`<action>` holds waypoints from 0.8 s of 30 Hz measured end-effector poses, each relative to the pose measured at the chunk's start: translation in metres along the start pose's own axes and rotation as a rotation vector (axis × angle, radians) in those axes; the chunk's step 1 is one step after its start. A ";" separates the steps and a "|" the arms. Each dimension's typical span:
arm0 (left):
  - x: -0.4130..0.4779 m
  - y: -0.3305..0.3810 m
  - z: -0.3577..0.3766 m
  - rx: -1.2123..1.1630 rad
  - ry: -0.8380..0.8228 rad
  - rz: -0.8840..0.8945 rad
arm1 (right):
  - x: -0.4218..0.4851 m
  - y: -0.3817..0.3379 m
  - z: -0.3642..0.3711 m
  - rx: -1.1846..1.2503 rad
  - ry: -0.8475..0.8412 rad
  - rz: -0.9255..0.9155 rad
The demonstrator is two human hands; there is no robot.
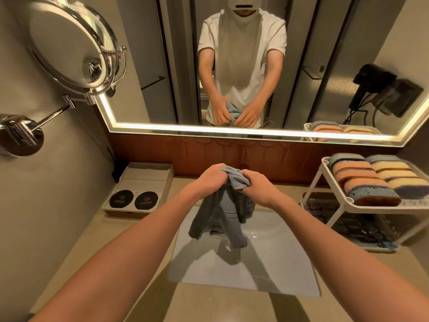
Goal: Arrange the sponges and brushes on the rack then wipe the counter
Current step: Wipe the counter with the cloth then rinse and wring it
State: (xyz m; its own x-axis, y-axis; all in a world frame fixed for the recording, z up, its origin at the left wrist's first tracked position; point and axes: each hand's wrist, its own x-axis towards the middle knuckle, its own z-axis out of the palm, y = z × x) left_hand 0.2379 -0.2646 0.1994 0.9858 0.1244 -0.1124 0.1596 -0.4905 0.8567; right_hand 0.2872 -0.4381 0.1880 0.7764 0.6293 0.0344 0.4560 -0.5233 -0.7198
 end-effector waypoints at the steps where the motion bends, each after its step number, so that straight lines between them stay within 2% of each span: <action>1: 0.001 -0.003 -0.002 0.023 0.019 -0.002 | 0.001 0.000 0.001 0.002 0.019 0.001; 3: 0.002 -0.011 -0.007 0.105 0.015 -0.024 | 0.004 -0.002 0.001 0.038 0.031 0.017; 9: 0.002 -0.028 -0.003 0.356 -0.153 -0.064 | 0.008 -0.016 -0.007 0.279 0.114 0.063; 11: -0.002 -0.023 0.002 0.381 -0.150 -0.013 | 0.008 -0.018 -0.007 0.256 0.139 0.039; 16: -0.006 -0.015 0.002 0.381 -0.095 -0.044 | 0.007 -0.018 -0.009 0.151 0.189 -0.036; 18: -0.006 -0.011 0.003 0.389 -0.100 -0.048 | 0.006 -0.015 -0.012 0.170 0.127 -0.010; 24: 0.001 -0.004 0.013 0.427 -0.001 -0.074 | 0.006 -0.017 -0.021 0.032 -0.282 0.188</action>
State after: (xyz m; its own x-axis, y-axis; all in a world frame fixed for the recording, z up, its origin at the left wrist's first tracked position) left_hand 0.2393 -0.2733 0.1892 0.9709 0.1721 -0.1665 0.2368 -0.7933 0.5608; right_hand 0.2930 -0.4376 0.2148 0.6927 0.6601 -0.2907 0.2991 -0.6296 -0.7171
